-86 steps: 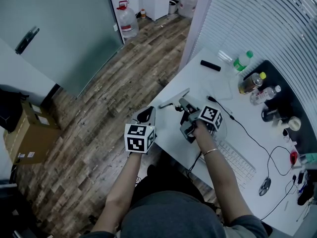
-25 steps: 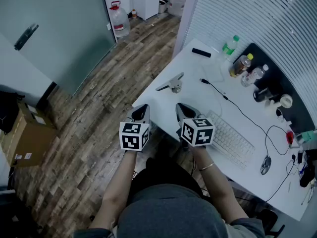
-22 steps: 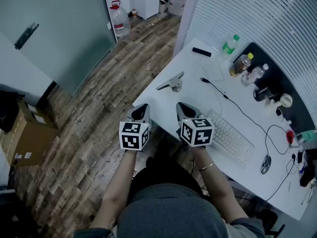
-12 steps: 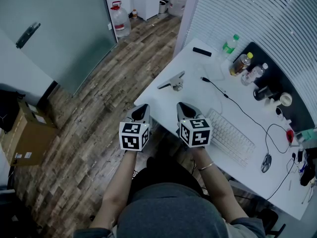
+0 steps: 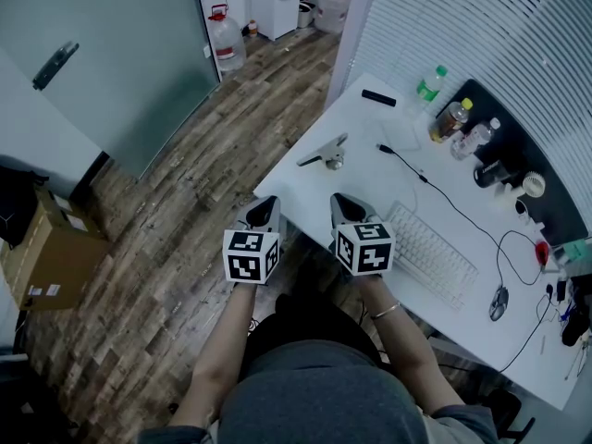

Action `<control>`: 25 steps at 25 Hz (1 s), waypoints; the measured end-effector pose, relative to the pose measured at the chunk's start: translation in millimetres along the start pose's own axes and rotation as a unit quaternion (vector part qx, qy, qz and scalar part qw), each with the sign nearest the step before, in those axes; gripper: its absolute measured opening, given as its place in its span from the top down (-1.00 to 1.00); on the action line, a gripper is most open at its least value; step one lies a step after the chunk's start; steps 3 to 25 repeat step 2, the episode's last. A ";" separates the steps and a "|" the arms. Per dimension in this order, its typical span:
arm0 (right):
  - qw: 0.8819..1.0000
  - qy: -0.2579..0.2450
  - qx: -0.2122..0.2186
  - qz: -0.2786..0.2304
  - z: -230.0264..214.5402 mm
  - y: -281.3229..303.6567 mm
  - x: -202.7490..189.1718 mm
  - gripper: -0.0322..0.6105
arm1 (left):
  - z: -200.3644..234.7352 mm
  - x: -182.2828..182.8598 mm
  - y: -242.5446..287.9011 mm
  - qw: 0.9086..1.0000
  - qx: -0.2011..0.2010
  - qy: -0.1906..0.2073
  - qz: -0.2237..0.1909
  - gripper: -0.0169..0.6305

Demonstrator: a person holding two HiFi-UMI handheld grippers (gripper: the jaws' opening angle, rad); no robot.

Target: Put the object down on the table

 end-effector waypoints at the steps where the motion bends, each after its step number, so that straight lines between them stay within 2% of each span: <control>1: 1.000 0.000 -0.001 0.000 0.7 -0.2 -0.2 0.89 | 0.2 -0.4 -0.7 1.000 0.000 0.000 0.000 0.88; 25: 1.000 0.000 -0.002 0.001 1.3 -0.4 -0.5 0.89 | 0.5 -0.9 -1.4 1.000 -0.001 0.000 0.000 0.88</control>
Point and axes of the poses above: the fingertips, and each gripper's own axes: y forward along the fingers, z to its left, x out of its top, the point moved 3 cm from there along -y, backward along the fingers, and after that the axes turned 15 degrees about z, right-handed, at the moved point
